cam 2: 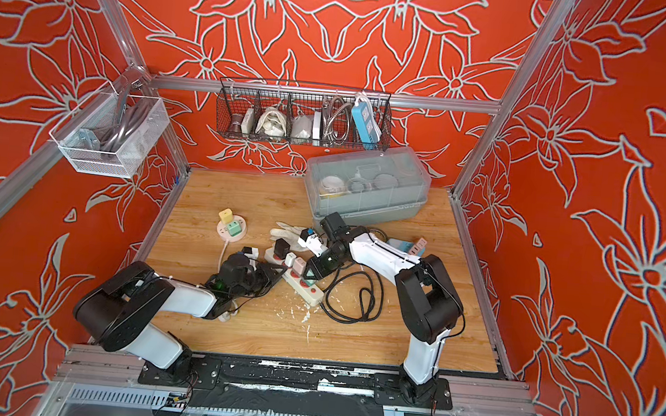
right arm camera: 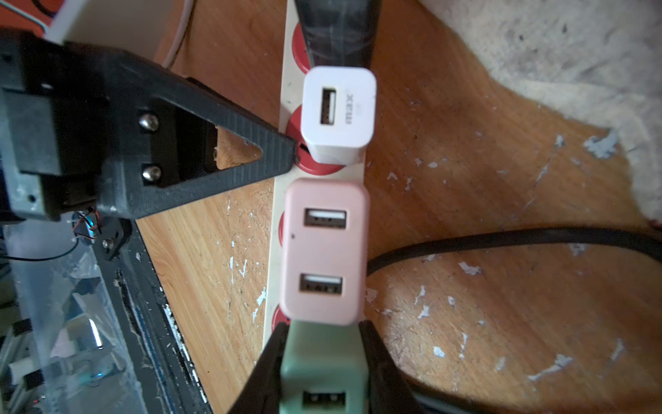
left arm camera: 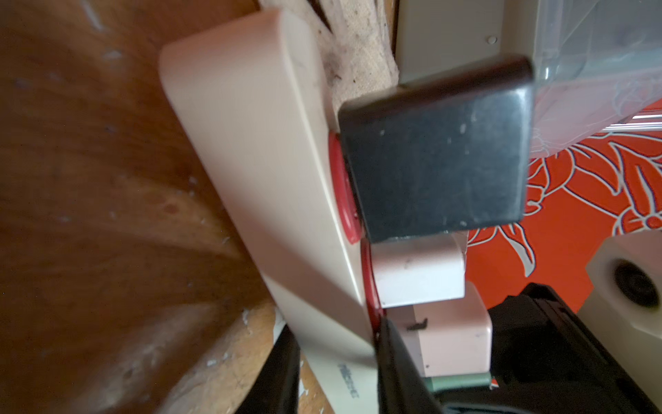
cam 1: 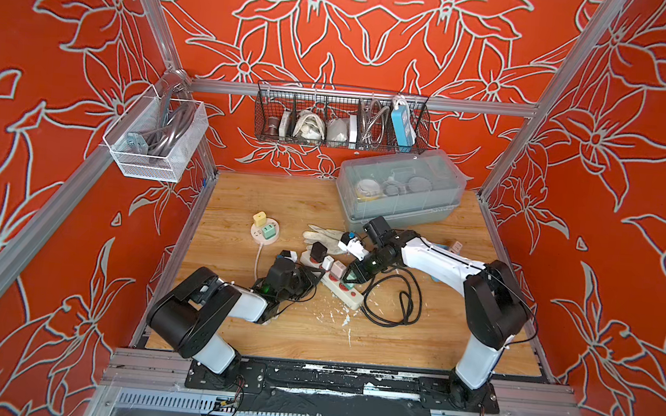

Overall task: Pull the plug off the socket
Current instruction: Remove the plug from the socket.

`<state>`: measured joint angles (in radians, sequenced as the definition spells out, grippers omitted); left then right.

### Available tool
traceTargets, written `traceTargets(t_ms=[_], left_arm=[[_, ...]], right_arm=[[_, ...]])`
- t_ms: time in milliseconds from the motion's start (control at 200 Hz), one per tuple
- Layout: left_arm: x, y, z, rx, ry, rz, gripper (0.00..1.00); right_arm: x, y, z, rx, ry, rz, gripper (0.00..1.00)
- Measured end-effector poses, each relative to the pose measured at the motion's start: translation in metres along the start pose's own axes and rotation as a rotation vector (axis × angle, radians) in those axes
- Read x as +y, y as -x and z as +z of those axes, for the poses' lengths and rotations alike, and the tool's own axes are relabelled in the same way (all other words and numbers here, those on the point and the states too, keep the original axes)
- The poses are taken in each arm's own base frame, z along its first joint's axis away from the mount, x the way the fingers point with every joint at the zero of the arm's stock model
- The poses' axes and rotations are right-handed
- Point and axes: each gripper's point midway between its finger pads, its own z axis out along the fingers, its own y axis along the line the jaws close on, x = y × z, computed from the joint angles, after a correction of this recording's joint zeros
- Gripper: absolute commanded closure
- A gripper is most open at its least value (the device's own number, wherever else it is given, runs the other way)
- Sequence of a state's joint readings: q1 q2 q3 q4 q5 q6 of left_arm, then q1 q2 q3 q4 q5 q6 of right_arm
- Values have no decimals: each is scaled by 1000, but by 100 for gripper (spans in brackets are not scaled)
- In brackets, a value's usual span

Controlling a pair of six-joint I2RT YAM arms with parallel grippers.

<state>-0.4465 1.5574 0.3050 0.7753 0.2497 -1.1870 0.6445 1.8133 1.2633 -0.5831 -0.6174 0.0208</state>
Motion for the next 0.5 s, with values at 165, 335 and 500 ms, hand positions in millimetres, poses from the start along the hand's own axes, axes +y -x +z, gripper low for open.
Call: traceTargets(t_ms=[165,335,500], left_arm=[[0,-1,-2,3,7,12,95],[-2,-6,-11,25,5,15,73],[0,-12,-25,34,28,20,61]], right_arm=[[2,-2,3,8,14,11,100],[6,-10,10,13,55,21,100],[15,-15,15,19,105,19,100]])
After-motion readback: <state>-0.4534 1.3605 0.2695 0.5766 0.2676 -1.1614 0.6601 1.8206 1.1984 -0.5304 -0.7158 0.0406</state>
